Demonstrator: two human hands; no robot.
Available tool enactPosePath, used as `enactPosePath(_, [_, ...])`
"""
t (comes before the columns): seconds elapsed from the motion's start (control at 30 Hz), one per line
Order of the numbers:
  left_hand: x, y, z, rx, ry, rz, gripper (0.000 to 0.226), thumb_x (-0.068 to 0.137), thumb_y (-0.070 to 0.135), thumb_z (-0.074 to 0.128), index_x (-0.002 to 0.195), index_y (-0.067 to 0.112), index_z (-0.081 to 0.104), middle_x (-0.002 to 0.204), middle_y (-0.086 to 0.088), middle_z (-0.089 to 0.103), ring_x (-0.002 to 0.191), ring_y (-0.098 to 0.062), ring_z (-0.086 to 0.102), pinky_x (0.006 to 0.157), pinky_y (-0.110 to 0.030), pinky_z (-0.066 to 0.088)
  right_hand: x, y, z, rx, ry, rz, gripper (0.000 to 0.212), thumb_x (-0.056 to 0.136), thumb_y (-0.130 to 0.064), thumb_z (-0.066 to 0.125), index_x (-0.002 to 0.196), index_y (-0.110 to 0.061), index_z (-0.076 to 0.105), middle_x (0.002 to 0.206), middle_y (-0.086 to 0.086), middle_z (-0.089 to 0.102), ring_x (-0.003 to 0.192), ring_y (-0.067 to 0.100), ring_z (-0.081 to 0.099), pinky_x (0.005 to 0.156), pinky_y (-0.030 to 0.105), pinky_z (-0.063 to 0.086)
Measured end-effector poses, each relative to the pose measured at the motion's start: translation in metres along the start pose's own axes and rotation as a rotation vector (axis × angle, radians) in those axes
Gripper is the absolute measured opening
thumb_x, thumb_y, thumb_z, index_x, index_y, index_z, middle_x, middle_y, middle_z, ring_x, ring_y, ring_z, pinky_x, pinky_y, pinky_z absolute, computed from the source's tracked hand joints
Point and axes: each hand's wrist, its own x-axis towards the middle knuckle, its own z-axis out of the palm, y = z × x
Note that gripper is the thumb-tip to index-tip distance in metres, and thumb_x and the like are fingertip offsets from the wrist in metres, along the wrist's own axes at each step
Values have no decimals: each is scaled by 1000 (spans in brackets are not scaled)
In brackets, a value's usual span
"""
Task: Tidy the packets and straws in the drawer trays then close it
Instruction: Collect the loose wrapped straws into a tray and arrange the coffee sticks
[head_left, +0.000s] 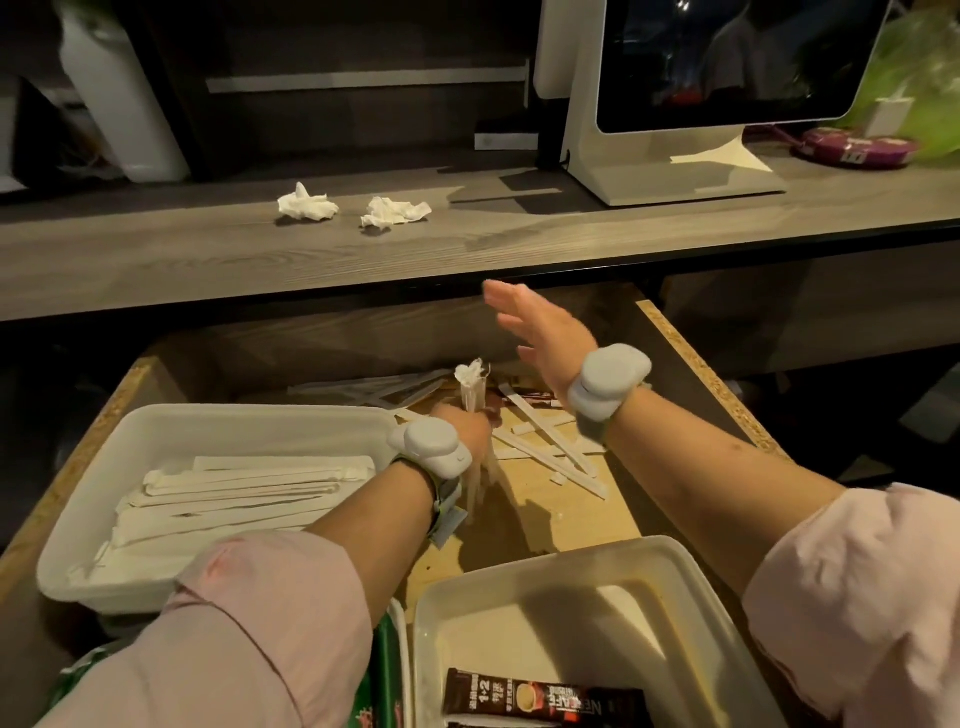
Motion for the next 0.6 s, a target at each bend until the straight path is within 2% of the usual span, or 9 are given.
enactPosePath(0.07, [-7,0,-18,-308,-83,71,18,96,29,46,102,19,59,110,-12,63,104,-31,60,86,-35,50,3,10,-11,-112,-25,158,34,99,-19,41,131,-16,56,138,3,54,122,15,52,95,24,41])
enactPosePath(0.13, [-9,9,-31,-633,-65,102,29,95,25,48,75,22,69,100,-9,69,99,-28,65,87,-39,53,2,16,-7,-293,-228,334,33,93,-13,50,124,-17,61,131,4,59,118,21,56,100,31,45])
enactPosePath(0.2, [-11,6,-54,-780,-30,107,45,95,39,45,64,25,75,96,-8,72,90,-22,68,85,-40,53,-7,6,11,-256,-372,346,35,90,-18,57,125,-20,57,125,6,61,117,24,56,105,41,43])
enactPosePath(0.27, [-23,10,-69,-870,-54,126,51,96,51,35,78,25,74,104,-5,70,85,-10,63,76,-32,50,-16,-8,26,-187,-426,229,33,88,-22,63,120,-21,54,107,1,65,101,16,61,96,31,48])
enactPosePath(0.33, [-34,3,-92,-973,-64,128,49,96,52,33,82,20,67,112,-4,67,99,-12,59,86,-37,48,-18,-32,52,-311,-431,41,28,86,-20,66,111,-21,52,93,-6,63,83,9,61,78,18,52])
enactPosePath(0.43, [-41,-14,-121,-1032,-20,106,35,92,47,51,80,14,57,103,-3,69,100,-21,60,100,-45,46,-15,-52,86,-529,-411,-152,29,91,-11,56,121,-8,52,98,10,61,77,24,61,73,33,53])
enactPosePath(0.5, [-38,-34,-144,-906,142,80,45,80,57,59,89,13,59,105,-1,66,96,-23,61,100,-44,46,-12,-60,107,-558,-413,-175,28,95,-18,52,121,-7,52,105,13,62,84,28,60,73,30,45])
enactPosePath(0.53, [-38,-46,-158,-779,258,60,56,75,63,60,101,14,61,112,-1,64,101,-23,61,101,-41,44,-11,-64,117,-602,-422,-166,25,96,-24,52,115,-10,54,106,12,62,88,27,58,73,28,40])
enactPosePath(0.6, [-41,-72,-182,-681,461,100,66,81,55,59,131,15,47,125,2,54,108,-17,54,95,-28,39,-10,-71,137,-734,-483,-123,18,96,-35,50,98,-17,55,96,8,59,84,23,52,71,26,34])
